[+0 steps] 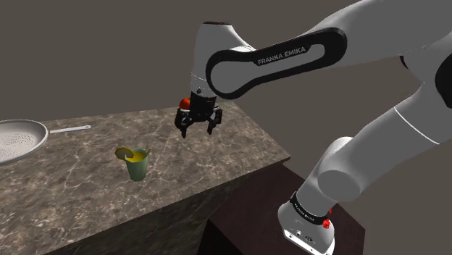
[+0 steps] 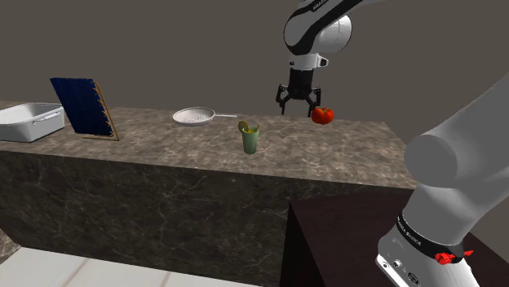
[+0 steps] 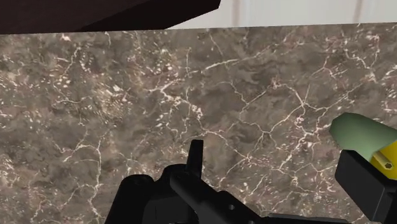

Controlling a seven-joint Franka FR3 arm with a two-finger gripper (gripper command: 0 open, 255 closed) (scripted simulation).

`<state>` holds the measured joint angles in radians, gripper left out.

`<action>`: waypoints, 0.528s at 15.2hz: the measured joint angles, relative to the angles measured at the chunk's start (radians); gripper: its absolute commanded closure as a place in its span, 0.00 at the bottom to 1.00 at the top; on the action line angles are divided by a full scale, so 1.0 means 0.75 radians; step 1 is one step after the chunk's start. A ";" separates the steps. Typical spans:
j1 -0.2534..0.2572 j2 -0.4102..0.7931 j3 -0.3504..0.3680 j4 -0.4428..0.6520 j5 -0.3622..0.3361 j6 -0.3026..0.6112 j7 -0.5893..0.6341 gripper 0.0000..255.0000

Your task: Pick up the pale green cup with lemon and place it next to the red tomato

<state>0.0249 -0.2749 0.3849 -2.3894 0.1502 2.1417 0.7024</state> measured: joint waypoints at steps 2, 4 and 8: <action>-0.008 0.103 0.041 0.069 -0.035 0.049 0.100 0.00; -0.011 0.211 0.078 0.134 -0.082 0.102 0.207 0.00; -0.002 0.432 0.115 0.292 -0.214 0.176 0.421 0.00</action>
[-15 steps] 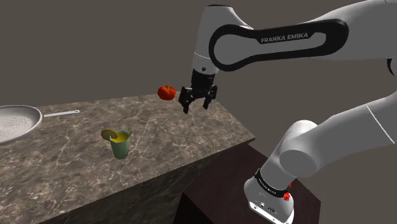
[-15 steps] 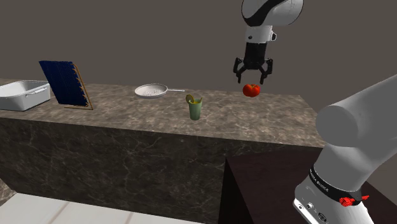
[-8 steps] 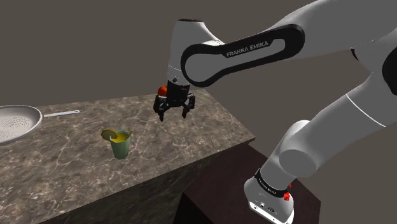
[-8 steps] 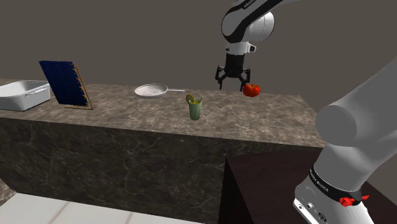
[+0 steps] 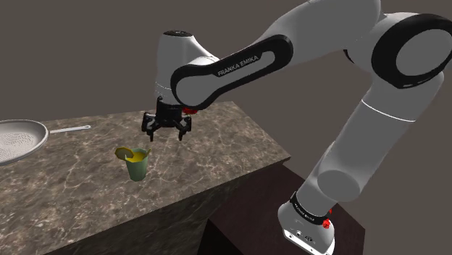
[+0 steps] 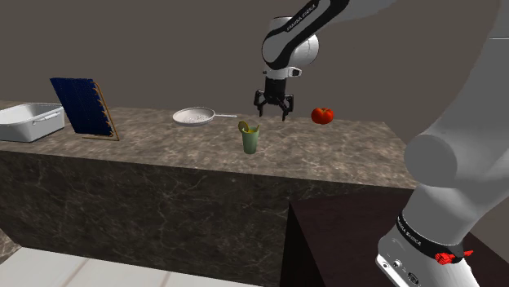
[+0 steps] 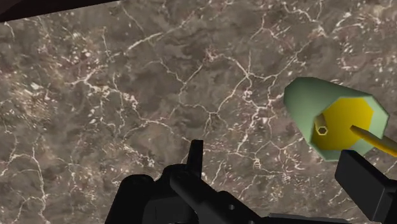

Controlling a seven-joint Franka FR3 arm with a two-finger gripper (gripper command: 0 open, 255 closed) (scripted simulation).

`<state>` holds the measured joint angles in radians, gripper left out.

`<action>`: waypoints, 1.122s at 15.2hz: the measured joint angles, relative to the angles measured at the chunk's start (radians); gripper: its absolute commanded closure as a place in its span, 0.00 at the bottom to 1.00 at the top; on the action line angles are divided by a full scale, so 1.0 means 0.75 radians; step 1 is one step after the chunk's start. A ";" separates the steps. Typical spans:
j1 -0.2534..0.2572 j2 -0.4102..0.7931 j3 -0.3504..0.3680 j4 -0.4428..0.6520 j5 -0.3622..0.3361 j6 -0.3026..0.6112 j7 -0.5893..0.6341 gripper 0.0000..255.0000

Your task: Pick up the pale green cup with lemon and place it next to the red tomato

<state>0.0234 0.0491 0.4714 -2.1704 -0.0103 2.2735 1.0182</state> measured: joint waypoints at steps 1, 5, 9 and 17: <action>0.012 0.059 0.004 0.043 -0.039 0.016 0.059 0.00; 0.070 0.274 -0.020 0.225 -0.178 0.051 0.255 0.00; 0.130 0.426 -0.056 0.367 -0.263 0.065 0.374 0.00; 0.155 0.511 -0.083 0.369 -0.313 0.144 0.413 0.00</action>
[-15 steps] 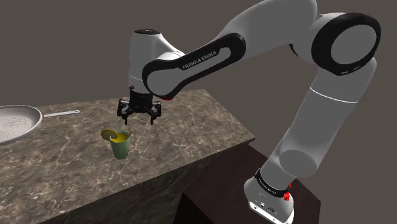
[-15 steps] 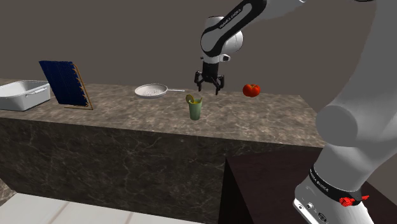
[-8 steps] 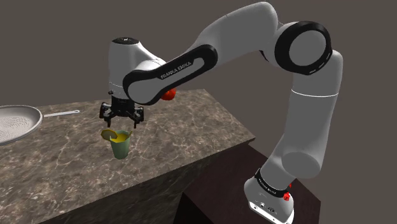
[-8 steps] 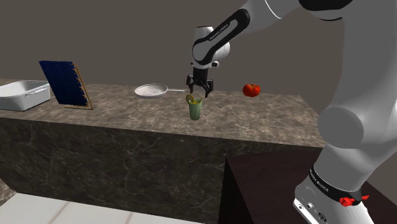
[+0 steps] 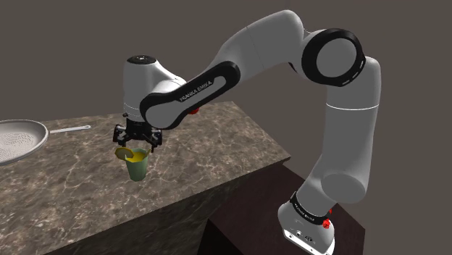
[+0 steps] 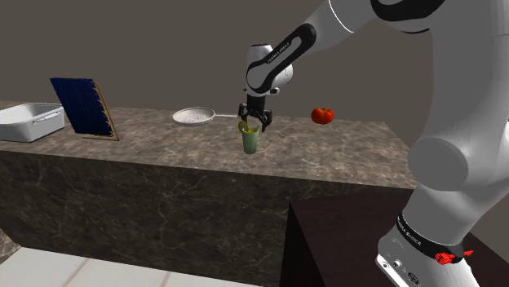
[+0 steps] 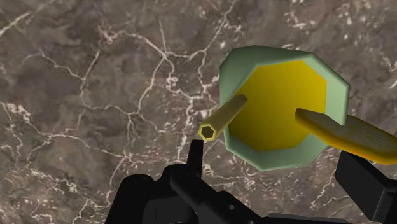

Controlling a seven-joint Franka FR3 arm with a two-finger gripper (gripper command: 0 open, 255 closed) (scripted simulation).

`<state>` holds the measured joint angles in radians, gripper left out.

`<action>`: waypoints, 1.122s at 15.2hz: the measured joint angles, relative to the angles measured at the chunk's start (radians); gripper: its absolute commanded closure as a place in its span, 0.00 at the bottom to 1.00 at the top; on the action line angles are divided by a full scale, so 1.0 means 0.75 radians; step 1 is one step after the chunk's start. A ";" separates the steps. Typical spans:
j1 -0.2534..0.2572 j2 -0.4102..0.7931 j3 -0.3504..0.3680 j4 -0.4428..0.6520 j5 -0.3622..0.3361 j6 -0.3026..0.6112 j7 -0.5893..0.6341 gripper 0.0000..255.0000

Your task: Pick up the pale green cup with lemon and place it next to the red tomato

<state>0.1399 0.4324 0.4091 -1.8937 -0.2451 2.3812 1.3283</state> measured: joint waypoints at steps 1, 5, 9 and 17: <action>0.001 0.002 -0.001 0.001 -0.001 0.001 0.001 0.00; 0.001 0.004 -0.001 0.001 -0.002 0.003 0.001 0.00; 0.001 0.003 -0.001 0.001 -0.002 0.003 0.001 1.00; 0.000 -0.002 0.001 0.002 0.001 -0.003 -0.001 1.00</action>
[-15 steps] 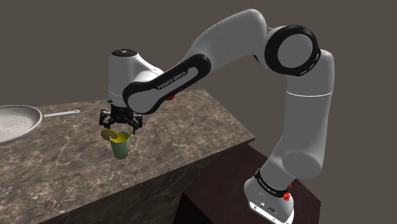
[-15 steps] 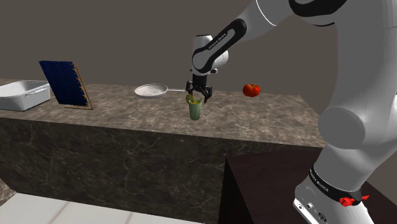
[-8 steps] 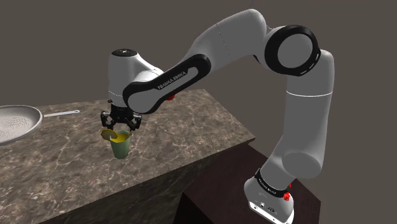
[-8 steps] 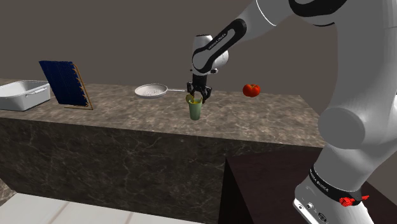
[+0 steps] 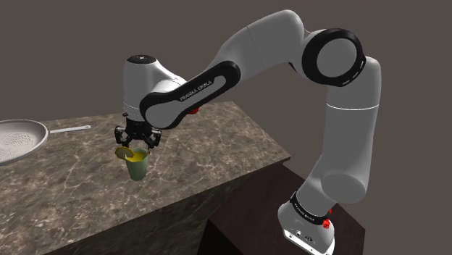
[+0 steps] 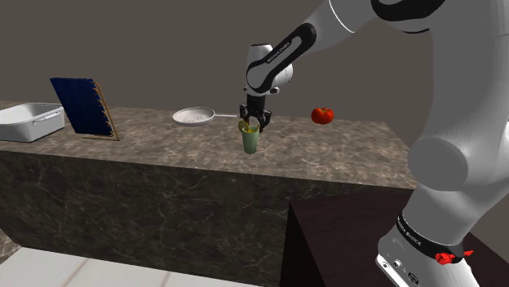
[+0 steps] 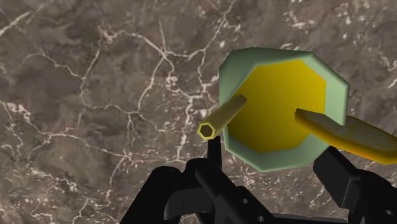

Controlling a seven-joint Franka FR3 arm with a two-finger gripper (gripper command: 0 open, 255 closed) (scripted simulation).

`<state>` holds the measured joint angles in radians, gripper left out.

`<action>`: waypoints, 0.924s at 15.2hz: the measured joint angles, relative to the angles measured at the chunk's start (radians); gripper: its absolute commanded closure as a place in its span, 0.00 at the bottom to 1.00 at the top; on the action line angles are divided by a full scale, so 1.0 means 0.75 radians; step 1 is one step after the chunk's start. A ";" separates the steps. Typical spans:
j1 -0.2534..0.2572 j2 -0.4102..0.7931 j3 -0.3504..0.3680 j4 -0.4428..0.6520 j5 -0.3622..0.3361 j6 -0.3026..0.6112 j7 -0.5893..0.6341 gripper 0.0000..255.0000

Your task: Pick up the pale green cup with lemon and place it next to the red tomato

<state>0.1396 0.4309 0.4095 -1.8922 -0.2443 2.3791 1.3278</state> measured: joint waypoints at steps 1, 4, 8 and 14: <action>-0.003 -0.009 0.004 0.002 0.006 -0.011 -0.004 1.00; -0.008 -0.038 0.014 0.011 0.023 -0.047 -0.013 1.00; -0.020 -0.078 0.027 0.032 0.049 -0.105 -0.033 1.00; -0.031 -0.134 0.043 0.065 0.084 -0.188 -0.055 1.00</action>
<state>0.1160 0.3305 0.4416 -1.8436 -0.1815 2.2380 1.2863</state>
